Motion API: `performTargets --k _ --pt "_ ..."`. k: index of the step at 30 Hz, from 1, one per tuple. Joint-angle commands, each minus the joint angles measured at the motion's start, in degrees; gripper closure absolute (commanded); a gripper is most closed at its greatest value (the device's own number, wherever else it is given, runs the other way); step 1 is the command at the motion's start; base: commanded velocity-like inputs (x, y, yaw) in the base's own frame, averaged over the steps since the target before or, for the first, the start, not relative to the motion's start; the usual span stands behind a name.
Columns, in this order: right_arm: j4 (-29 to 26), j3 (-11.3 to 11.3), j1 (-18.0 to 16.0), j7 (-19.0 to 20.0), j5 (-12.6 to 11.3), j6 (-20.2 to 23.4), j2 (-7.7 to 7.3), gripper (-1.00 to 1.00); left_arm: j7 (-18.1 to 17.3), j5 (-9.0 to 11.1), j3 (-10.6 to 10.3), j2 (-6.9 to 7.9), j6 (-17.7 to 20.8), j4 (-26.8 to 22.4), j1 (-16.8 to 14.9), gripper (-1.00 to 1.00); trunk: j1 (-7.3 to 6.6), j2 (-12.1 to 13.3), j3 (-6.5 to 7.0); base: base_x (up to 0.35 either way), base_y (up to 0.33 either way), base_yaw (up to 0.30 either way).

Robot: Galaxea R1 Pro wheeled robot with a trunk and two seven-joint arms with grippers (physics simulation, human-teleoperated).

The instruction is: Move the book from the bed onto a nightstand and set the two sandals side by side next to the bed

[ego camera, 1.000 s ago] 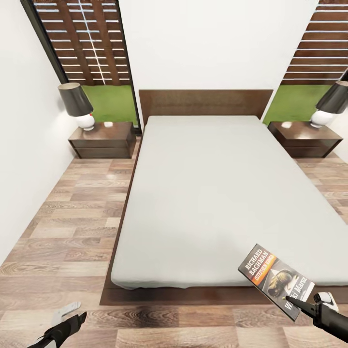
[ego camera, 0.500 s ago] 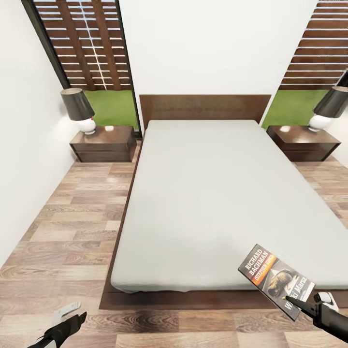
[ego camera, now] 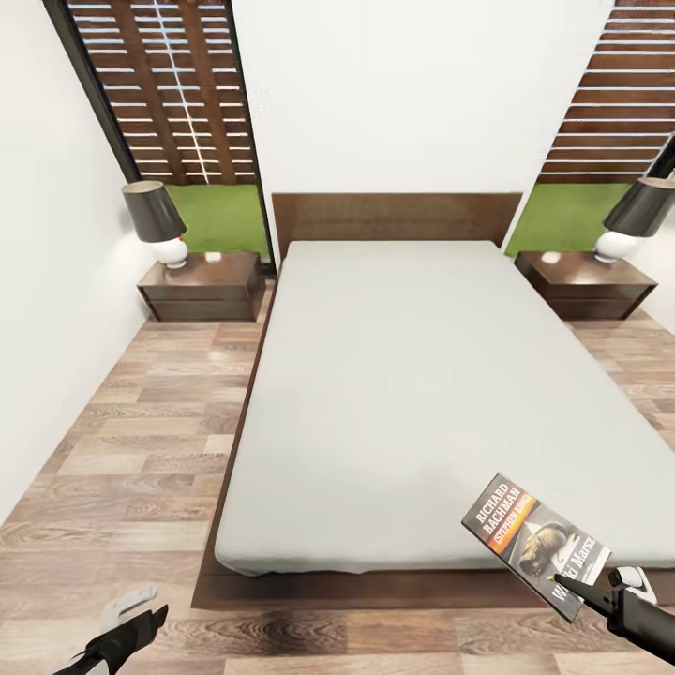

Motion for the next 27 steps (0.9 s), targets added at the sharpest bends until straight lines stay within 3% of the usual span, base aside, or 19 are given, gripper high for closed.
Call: performTargets --k 1,27 --pt "0.0 0.4 -0.1 0.1 -0.5 0.6 -0.07 1.0 -0.4 0.1 0.4 0.01 -0.1 0.1 -0.1 -1.0 0.03 -0.1 0.01 0.0 0.0 0.0" --pt "0.1 0.4 -0.1 0.1 -0.5 0.6 -0.07 1.0 -0.4 0.1 0.5 0.04 -0.1 0.1 -0.1 -1.0 0.03 -0.1 2.42 0.0 0.0 0.0"
